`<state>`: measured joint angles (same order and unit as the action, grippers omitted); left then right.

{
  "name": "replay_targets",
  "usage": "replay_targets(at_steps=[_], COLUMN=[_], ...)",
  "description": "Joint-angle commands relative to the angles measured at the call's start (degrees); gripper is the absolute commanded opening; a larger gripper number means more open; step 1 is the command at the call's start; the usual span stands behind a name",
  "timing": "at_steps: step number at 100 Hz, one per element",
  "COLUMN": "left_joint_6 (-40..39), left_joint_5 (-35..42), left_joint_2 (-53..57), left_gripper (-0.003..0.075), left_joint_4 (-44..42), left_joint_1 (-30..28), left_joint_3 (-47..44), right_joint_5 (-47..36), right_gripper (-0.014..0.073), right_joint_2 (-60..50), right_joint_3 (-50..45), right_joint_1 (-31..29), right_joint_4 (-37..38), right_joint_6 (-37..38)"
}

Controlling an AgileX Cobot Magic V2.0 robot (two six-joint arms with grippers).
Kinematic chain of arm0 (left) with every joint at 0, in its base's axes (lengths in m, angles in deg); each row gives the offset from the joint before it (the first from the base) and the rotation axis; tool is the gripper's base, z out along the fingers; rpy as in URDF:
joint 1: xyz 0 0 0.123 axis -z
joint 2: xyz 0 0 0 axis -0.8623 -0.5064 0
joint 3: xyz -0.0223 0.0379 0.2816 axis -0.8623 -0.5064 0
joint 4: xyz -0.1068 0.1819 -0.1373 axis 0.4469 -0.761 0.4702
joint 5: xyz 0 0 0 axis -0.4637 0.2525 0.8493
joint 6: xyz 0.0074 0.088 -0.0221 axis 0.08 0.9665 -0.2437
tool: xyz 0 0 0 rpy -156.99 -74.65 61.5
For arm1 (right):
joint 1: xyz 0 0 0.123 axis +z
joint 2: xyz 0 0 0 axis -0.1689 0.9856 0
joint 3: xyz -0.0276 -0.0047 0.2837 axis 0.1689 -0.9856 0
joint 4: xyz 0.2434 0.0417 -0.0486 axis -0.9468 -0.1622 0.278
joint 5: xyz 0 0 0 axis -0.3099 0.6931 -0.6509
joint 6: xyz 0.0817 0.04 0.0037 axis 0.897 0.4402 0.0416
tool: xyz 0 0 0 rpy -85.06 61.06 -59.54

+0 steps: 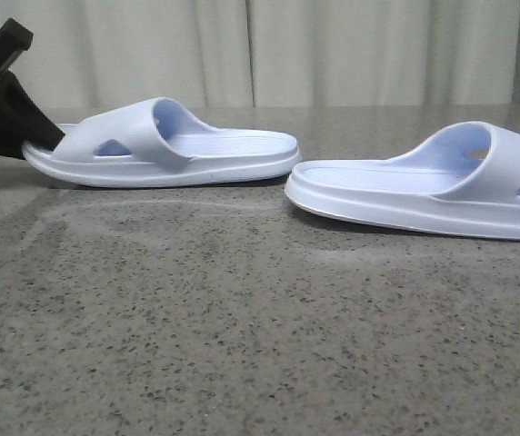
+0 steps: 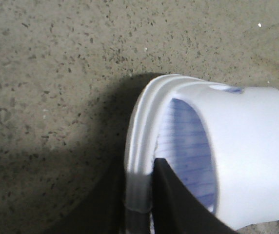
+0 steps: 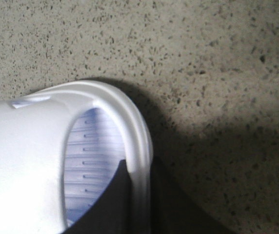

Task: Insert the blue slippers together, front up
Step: 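Lower the left gripper and pinch the heel rim of the other slipper, then lift both slippers by their heels with both grippers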

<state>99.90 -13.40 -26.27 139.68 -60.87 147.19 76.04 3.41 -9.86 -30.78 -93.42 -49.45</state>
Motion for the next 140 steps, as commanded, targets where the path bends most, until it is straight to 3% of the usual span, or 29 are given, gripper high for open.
replay_targets(at_steps=[1,31,73,90,120,140], left_joint_6=[0.2,0.2,0.2,0.2,0.2,-1.9], left_joint_5=[-1.8,-2.1,-7.7,-12.1,-23.1,-23.7], left_joint_2=[2.3,7.3,11.0,11.0,11.0,11.0], left_gripper=[0.0015,0.0015,0.0015,0.0015,0.0015,0.0015], left_joint_4=[2.2,1.2,1.7,6.1,14.4,16.5], left_joint_1=[0.2,-4.0,-8.9,-8.9,-8.9,-8.8], left_joint_3=[1.7,1.7,1.7,1.7,1.7,1.7], right_joint_5=[-0.1,3.8,15.5,17.3,16.7,16.7], right_gripper=[-0.0107,-0.0107,-0.0107,-0.0107,-0.0107,-0.0107], right_joint_2=[-0.9,-0.9,-0.9,-0.9,-0.9,-0.9], right_joint_3=[1.3,4.7,13.4,14.7,14.7,14.7], right_joint_1=[-0.2,-0.2,-0.2,-0.2,-0.2,-0.2], right_joint_4=[-1.7,-5.4,-20.0,-25.2,-27.6,-28.2], right_joint_6=[-0.7,-0.8,-5.7,-7.8,-8.8,-8.8])
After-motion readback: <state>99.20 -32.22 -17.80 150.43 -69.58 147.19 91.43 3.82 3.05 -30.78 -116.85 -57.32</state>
